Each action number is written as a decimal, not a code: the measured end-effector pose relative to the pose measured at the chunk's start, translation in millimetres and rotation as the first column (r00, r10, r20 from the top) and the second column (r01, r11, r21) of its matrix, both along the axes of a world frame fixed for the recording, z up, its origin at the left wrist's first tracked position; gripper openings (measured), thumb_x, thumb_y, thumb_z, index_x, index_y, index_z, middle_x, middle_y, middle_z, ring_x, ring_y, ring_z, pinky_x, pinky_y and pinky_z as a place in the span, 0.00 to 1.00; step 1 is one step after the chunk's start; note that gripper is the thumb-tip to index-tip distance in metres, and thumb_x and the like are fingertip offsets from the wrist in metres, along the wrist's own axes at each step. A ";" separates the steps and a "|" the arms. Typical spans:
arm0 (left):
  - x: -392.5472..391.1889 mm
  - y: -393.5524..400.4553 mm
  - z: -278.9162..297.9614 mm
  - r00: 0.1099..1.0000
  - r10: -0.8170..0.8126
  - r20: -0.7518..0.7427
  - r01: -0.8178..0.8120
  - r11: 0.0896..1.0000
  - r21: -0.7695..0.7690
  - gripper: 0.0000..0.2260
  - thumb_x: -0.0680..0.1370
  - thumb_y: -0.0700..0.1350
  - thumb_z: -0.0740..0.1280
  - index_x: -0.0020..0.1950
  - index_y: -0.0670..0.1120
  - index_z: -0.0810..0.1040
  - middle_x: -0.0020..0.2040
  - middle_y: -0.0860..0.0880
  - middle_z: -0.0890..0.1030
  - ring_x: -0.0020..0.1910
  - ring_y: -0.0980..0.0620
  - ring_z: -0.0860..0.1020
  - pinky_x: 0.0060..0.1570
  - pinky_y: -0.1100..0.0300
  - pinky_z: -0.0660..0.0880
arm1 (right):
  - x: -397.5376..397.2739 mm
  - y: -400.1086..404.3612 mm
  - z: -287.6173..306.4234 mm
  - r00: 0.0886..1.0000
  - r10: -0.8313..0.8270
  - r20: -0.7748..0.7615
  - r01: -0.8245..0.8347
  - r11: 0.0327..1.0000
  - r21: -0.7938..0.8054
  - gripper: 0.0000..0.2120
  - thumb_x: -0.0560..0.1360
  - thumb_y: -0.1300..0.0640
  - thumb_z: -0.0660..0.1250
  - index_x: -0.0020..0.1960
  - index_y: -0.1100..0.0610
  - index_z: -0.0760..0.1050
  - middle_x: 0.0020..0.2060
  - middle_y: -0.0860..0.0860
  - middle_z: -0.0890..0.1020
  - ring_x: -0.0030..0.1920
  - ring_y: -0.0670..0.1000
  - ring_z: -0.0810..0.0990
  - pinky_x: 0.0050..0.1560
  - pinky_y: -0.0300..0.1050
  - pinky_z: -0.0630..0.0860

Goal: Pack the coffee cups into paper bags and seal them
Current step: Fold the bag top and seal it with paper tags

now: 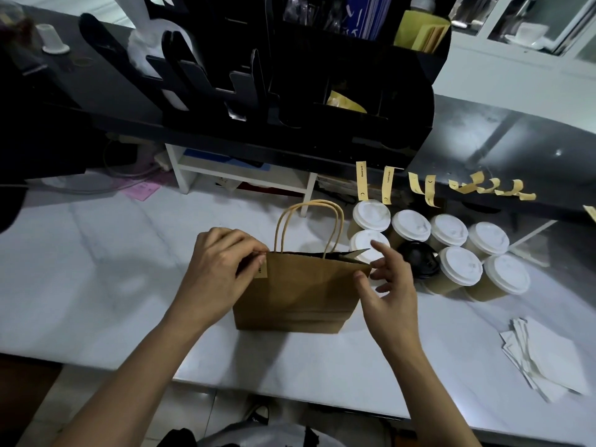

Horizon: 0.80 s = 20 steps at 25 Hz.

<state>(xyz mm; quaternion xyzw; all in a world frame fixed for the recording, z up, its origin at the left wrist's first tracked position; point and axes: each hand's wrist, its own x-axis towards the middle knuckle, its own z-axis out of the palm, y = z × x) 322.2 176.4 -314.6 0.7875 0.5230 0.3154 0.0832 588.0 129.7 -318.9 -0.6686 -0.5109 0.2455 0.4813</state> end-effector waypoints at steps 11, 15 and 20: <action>42.7 -20.4 19.7 0.993 -0.001 0.117 -0.027 0.972 0.235 0.10 0.73 0.40 0.73 0.49 0.46 0.74 0.46 0.50 0.76 0.46 0.50 0.72 0.47 0.59 0.71 | 2.9 5.0 -2.1 0.998 0.008 -0.066 -0.007 1.000 0.019 0.13 0.75 0.61 0.73 0.51 0.44 0.78 0.43 0.46 0.82 0.45 0.49 0.80 0.44 0.45 0.76; 27.2 -11.7 26.9 0.981 -0.001 0.192 -0.033 0.984 0.177 0.10 0.73 0.44 0.73 0.49 0.46 0.74 0.45 0.52 0.75 0.46 0.52 0.71 0.47 0.65 0.69 | 3.4 6.7 -1.7 0.998 0.013 -0.069 -0.012 1.000 0.019 0.13 0.75 0.60 0.73 0.51 0.43 0.78 0.42 0.45 0.81 0.44 0.49 0.81 0.42 0.43 0.76; -3.0 -6.7 15.7 0.990 0.019 0.141 0.006 0.984 -0.176 0.09 0.74 0.47 0.75 0.52 0.53 0.79 0.49 0.60 0.79 0.52 0.59 0.72 0.49 0.62 0.73 | 3.1 7.4 -3.1 0.996 0.006 -0.084 -0.004 1.000 0.025 0.14 0.75 0.60 0.73 0.49 0.41 0.77 0.41 0.45 0.81 0.43 0.49 0.80 0.41 0.39 0.75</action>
